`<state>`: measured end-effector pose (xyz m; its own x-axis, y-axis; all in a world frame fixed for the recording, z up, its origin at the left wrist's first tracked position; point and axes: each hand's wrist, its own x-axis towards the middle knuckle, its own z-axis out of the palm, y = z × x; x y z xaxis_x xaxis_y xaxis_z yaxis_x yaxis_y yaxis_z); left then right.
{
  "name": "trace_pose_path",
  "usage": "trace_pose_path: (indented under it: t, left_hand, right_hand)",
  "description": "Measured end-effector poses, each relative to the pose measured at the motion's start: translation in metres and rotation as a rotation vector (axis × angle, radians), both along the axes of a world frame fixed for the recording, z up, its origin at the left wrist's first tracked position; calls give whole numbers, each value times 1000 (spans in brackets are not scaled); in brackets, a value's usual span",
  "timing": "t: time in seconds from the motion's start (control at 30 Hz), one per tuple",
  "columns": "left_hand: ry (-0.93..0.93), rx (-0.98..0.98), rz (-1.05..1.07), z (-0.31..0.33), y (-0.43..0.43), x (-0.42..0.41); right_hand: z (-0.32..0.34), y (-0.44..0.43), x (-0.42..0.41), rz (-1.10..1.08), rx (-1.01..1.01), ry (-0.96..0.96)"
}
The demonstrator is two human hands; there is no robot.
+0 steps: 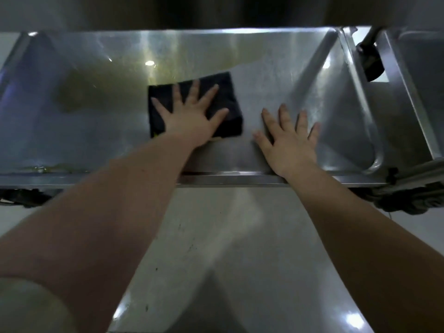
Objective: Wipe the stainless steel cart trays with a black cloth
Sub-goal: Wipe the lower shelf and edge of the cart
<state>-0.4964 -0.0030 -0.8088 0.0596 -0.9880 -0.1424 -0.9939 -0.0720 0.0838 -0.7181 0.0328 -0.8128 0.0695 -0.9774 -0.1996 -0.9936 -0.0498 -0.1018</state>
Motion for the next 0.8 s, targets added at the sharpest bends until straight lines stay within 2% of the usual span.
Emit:
trace_pose_path:
  t: [0.17,0.4,0.53,0.67,0.8]
  left_hand:
    - [-64,123,2,3,-6,74]
    - [-5,121,-161,2,65,4]
    - [-7,113,-233,6,72,-9]
    - [-27,93,-213,8,80,48]
    - [-50,105,-33,12,93,132]
  right_hand:
    - [-3,-2,3,4,-18,68]
    - [0,1,7,0,-2,89]
    - [3,2,2,16,2,85]
    - [6,3,1,21,13,54]
    - [5,4,1,22,-2,52]
